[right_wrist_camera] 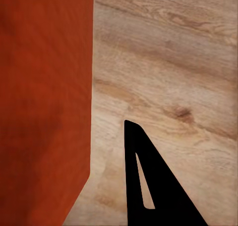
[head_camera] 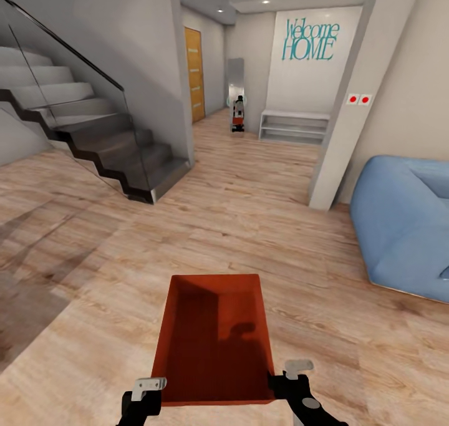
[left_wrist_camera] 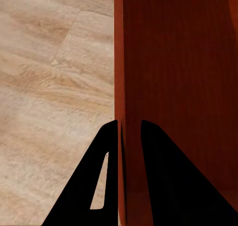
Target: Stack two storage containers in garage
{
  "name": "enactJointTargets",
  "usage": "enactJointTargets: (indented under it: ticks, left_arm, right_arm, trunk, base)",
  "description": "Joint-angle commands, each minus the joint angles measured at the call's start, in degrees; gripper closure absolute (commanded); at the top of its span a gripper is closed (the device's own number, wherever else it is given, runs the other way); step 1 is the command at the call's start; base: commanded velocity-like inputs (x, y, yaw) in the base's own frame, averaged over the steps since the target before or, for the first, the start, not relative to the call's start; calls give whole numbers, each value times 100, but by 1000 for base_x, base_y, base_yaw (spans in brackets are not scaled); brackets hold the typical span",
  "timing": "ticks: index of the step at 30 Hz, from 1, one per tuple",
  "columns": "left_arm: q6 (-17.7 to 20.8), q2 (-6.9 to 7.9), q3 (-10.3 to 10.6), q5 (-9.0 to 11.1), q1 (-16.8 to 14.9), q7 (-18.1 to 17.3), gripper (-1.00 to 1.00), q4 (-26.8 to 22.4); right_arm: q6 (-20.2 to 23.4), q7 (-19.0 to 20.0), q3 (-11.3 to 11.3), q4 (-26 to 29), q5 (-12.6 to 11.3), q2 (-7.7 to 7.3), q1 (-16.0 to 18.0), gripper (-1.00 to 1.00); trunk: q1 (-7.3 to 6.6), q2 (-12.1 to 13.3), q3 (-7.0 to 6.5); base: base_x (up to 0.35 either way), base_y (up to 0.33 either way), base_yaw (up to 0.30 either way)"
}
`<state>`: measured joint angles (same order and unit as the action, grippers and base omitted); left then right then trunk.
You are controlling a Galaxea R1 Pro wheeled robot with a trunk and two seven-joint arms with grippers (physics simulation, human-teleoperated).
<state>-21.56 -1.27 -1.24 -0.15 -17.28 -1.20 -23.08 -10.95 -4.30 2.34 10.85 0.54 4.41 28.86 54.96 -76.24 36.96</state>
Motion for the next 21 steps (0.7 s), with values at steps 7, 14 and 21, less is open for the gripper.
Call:
enactJointTargets:
  ticks: [7, 14, 21]
  left_arm:
    - [-8, 4, -87, 51, -4, 49, 100, -4]
    - [-6, 4, -87, 51, -4, 48, 100, -3]
    - [-6, 4, -87, 49, -4, 49, 100, -4]
  right_arm:
    - [-21, -62, -50, -4, -2, -89, 5, 100]
    - [-21, -62, -50, -4, -2, -89, 5, 100]
    - [-21, -62, -50, -4, -2, -89, 5, 100]
  trunk:
    - [3, -2, 4]
    - [3, -2, 4]
    - [3, -2, 4]
  base:
    - [347, 0, 0]
    - [347, 0, 0]
    - [347, 0, 0]
